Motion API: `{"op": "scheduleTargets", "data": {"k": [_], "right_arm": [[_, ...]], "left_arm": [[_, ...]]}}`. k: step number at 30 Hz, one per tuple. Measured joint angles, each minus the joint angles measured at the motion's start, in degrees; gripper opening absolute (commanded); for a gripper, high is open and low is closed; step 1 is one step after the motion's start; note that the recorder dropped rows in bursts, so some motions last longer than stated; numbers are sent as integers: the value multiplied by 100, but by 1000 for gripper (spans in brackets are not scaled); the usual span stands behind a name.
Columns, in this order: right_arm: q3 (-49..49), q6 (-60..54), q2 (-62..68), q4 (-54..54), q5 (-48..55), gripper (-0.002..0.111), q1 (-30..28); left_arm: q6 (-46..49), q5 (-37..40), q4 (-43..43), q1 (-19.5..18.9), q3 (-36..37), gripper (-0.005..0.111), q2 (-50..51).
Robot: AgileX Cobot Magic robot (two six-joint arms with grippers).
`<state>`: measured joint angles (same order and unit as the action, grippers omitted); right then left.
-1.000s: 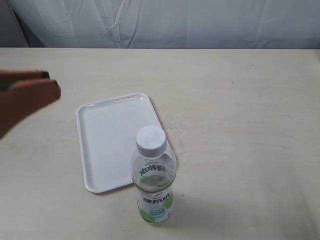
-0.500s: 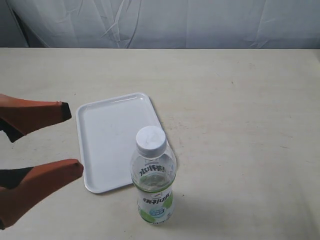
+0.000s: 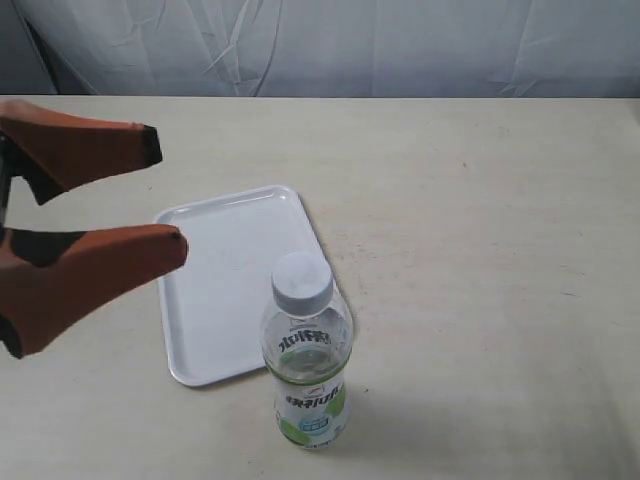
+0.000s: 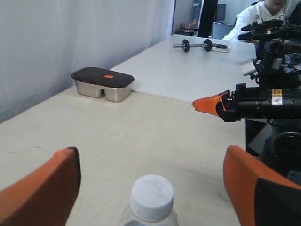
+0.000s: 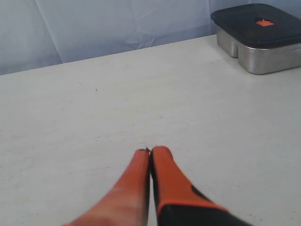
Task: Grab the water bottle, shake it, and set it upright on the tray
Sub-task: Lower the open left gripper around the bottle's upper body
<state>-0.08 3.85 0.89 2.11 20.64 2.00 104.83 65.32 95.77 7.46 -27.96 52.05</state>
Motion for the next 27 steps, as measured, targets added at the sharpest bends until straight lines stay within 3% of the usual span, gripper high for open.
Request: {"op": "scheduleTargets", "data": {"k": [5,13,18,27], "right_arm": [[0,0,0,0,0,4,0],[0,0,0,0,0,4,0],[0,0,0,0,0,4,0],[0,0,0,0,0,4,0]], "left_arm": [[421,-85,-11,644,-52,78,491],[1519,-954,272,1715,-80,78,970],[1530,-1290,309,2006,-199,78,1373],[1530,-1346,320,2019,-463,78,1835]]}}
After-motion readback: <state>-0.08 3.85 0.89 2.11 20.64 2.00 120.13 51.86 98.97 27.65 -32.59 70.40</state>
